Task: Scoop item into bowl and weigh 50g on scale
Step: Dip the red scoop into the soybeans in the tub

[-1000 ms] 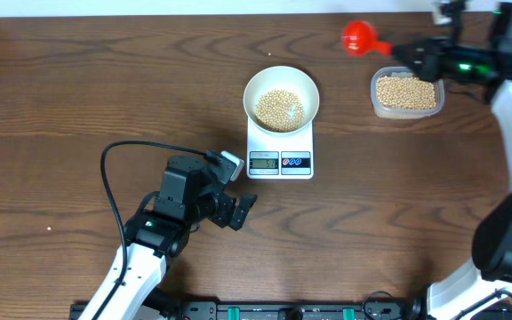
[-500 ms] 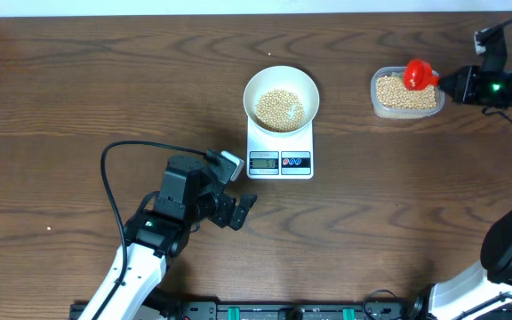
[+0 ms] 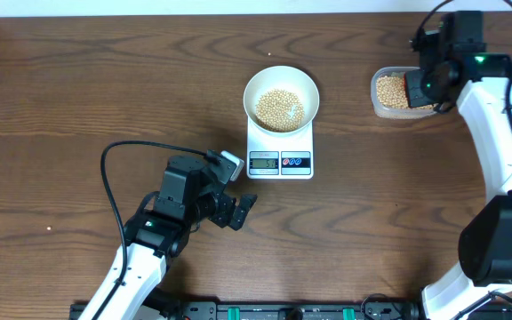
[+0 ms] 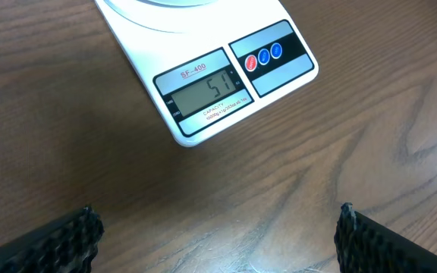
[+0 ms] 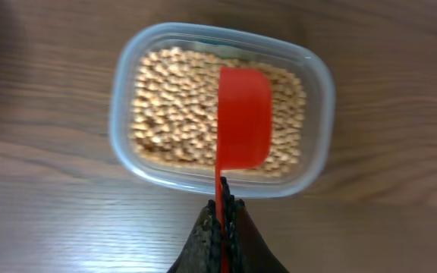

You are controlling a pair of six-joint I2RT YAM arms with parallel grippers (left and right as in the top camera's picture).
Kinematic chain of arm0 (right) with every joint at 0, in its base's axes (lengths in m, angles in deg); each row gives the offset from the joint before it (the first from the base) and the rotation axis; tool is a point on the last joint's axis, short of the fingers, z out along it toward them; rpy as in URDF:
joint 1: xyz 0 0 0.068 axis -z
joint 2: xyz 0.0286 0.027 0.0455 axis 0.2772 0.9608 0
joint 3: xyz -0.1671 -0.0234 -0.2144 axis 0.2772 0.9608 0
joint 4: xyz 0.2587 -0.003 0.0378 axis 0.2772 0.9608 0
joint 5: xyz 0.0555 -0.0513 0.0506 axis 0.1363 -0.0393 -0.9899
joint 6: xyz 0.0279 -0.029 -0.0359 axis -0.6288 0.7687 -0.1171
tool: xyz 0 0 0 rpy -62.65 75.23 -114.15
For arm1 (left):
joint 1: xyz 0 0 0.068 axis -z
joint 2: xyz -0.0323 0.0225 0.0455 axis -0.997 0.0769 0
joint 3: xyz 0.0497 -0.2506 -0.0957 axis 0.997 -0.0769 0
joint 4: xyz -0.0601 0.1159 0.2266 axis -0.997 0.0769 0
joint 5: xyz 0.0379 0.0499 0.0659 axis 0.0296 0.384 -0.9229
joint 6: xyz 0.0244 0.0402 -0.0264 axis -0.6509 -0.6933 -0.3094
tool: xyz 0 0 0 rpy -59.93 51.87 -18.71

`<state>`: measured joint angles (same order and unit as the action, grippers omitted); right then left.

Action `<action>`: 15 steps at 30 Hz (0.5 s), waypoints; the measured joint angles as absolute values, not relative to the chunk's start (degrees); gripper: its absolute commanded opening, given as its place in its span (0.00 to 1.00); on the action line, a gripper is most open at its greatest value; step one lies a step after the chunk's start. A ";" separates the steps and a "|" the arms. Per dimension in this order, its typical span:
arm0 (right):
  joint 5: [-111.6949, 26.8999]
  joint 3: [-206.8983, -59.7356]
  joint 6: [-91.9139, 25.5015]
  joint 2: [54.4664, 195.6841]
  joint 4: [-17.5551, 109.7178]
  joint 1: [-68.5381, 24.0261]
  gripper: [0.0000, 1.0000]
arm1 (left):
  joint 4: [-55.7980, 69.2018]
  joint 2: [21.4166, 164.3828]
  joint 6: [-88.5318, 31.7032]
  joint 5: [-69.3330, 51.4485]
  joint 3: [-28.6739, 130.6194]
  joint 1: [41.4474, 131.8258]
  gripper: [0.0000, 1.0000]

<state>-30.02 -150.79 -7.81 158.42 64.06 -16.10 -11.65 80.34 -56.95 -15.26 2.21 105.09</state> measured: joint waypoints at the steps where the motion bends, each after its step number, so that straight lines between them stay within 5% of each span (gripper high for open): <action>1: -28.94 -150.79 -7.81 158.42 64.06 -16.52 0.01 | -11.67 80.34 -56.95 -15.26 2.21 105.09 1.00; 15: -18.39 -150.79 -7.63 158.27 63.49 -19.82 0.01 | -11.67 80.34 -56.95 -15.26 2.21 105.09 1.00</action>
<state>-18.39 -150.79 -7.63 158.27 63.49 -19.82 -11.67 80.34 -56.95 -15.26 2.21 105.09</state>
